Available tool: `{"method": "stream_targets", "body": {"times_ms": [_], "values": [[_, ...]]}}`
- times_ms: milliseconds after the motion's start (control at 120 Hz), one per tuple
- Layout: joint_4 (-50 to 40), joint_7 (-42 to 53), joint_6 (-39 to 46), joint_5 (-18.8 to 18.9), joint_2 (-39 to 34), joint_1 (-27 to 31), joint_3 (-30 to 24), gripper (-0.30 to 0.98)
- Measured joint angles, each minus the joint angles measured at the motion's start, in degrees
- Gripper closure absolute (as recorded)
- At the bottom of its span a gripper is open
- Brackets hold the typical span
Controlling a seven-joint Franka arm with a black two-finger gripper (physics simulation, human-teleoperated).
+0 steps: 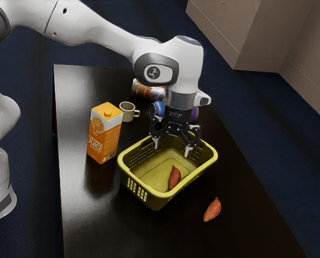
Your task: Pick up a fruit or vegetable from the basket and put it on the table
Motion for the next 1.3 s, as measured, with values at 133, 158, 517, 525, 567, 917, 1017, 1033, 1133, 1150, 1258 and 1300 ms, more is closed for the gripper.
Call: {"method": "stream_targets", "body": {"times_ms": [133, 158, 517, 525, 567, 917, 1017, 1033, 1133, 1150, 1258, 1300], "values": [[-1.0, -2.1, 1.7, -1.5, 0.1, -0.1, 0.2, 0.00], [-1.3, -2.5, 2.0, -1.7, 0.2, -0.1, 0.2, 0.00], [-4.5, -5.8, 6.1, -3.7, 0.1, -0.1, 0.3, 0.00], [-4.5, -5.9, 6.1, -3.8, 0.1, -0.1, 0.3, 0.00], [-4.6, -6.1, 6.4, -3.9, 0.0, -0.1, 0.4, 0.00], [-4.6, -7.5, 7.2, -4.0, 1.3, 0.0, 2.4, 0.00], [-4.4, -7.7, 7.5, -4.1, 2.5, -0.1, 2.4, 0.00], [-4.4, -7.7, 7.6, -4.2, 2.7, -0.1, 2.4, 0.00], [-4.3, -7.9, 8.0, -4.4, 3.9, -0.4, 2.3, 0.00], [-4.3, -7.9, 8.1, -4.4, 4.0, -0.4, 2.3, 0.00], [-4.3, -8.0, 8.5, -4.6, 5.0, -0.5, 2.0, 0.00], [-4.3, -8.1, 8.6, -4.7, 5.1, -0.6, 2.0, 0.00]]}}
